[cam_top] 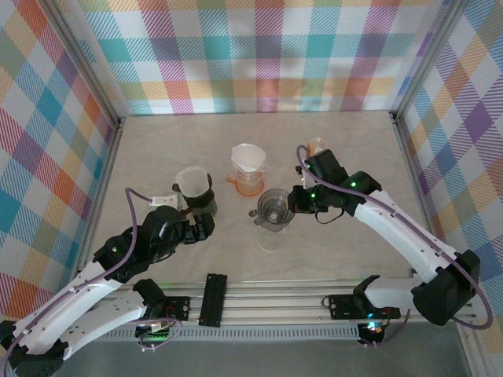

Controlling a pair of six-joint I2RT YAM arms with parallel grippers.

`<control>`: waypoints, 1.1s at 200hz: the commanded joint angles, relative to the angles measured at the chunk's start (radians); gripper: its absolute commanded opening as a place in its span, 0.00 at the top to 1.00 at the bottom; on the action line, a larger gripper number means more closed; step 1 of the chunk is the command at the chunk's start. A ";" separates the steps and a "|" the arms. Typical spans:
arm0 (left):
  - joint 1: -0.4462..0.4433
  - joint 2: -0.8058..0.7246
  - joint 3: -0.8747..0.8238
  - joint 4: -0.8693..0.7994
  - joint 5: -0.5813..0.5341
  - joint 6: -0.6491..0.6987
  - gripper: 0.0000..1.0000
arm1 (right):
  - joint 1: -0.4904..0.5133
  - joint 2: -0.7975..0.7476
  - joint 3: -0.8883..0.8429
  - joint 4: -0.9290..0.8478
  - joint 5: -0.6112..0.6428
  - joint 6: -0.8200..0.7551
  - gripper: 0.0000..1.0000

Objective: Place the coffee filter in the dripper

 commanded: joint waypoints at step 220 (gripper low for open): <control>0.010 -0.032 -0.015 0.000 -0.019 0.016 0.00 | 0.070 0.069 0.038 -0.087 0.062 0.037 0.56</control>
